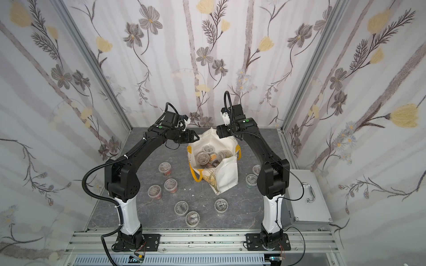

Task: Take out the seed jars from the canvas bag
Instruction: Pick up the canvas bag from the center of the board.

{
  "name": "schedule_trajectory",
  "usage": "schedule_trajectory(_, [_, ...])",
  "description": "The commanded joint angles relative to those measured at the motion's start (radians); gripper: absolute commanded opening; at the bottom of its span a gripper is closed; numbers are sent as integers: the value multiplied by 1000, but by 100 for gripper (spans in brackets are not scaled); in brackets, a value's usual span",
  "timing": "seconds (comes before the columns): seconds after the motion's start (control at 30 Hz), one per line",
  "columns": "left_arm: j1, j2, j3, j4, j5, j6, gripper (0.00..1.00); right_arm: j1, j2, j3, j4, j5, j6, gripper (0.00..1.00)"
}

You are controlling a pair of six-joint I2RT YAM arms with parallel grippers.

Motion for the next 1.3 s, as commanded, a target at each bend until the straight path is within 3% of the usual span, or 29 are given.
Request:
schedule_trajectory(0.0, [0,4,5,26,34,42,45,21,32,7,101,-82,-197,80])
schedule_trajectory(0.1, [2,10,3,46,57,82,15,38,68,10,144,-69,-263,79])
schedule_trajectory(0.17, [2,20,8,60,73,103,0,42,94,25,164,-50,-273,72])
schedule_trajectory(0.23, [2,34,32,66,90,109,0,45,103,46,191,-25,-257,49])
schedule_trajectory(0.37, [2,43,96,100,88,82,0,46,50,48,253,-5,-210,20])
schedule_trajectory(0.43, [1,40,131,132,79,61,0,48,0,28,303,16,-181,11])
schedule_trajectory(0.57, [-5,32,184,188,47,31,0,52,-133,-109,471,15,-147,7])
schedule_trajectory(0.7, [-12,5,200,261,26,13,0,58,-284,-316,644,12,-127,12])
schedule_trajectory(0.83, [-30,-14,174,306,18,28,0,67,-404,-516,766,14,-90,30])
schedule_trajectory(0.93, [-39,-38,133,352,28,36,0,89,-484,-594,745,38,-69,36])
schedule_trajectory(1.07, [-51,-87,62,473,25,39,0,133,-584,-626,616,66,-5,57])
schedule_trajectory(1.13, [-55,-86,72,479,20,39,0,151,-640,-660,569,95,98,65])
schedule_trajectory(1.2, [-58,-91,74,478,29,38,0,166,-660,-700,538,82,156,67])
schedule_trajectory(1.27, [-62,-103,54,497,38,41,0,202,-664,-738,522,181,189,67])
